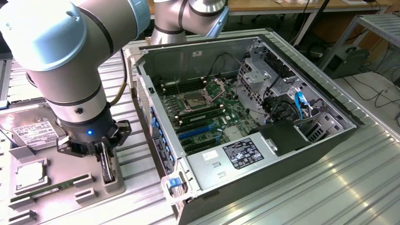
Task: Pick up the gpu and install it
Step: 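Pick up the gpu and move the gpu toward the slot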
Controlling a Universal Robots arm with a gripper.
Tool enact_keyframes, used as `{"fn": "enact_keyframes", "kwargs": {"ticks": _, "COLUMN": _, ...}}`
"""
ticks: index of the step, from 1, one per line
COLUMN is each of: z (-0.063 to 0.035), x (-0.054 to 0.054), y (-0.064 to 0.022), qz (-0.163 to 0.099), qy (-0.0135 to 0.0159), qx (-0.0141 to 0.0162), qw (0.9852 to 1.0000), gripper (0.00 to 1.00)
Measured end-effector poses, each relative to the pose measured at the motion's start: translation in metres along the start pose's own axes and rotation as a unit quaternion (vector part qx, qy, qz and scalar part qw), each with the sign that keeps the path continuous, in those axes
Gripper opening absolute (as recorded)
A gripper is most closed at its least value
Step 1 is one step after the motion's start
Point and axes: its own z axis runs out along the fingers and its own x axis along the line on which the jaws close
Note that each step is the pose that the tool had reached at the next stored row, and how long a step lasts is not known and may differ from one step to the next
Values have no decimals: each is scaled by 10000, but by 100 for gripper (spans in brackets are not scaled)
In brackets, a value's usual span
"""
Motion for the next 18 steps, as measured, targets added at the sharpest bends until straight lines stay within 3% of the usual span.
{"fn": "enact_keyframes", "kwargs": {"ticks": 18, "z": 3, "x": -10, "y": 0, "qz": 0, "qy": 0, "qx": 0, "qw": 10000, "gripper": 28}}
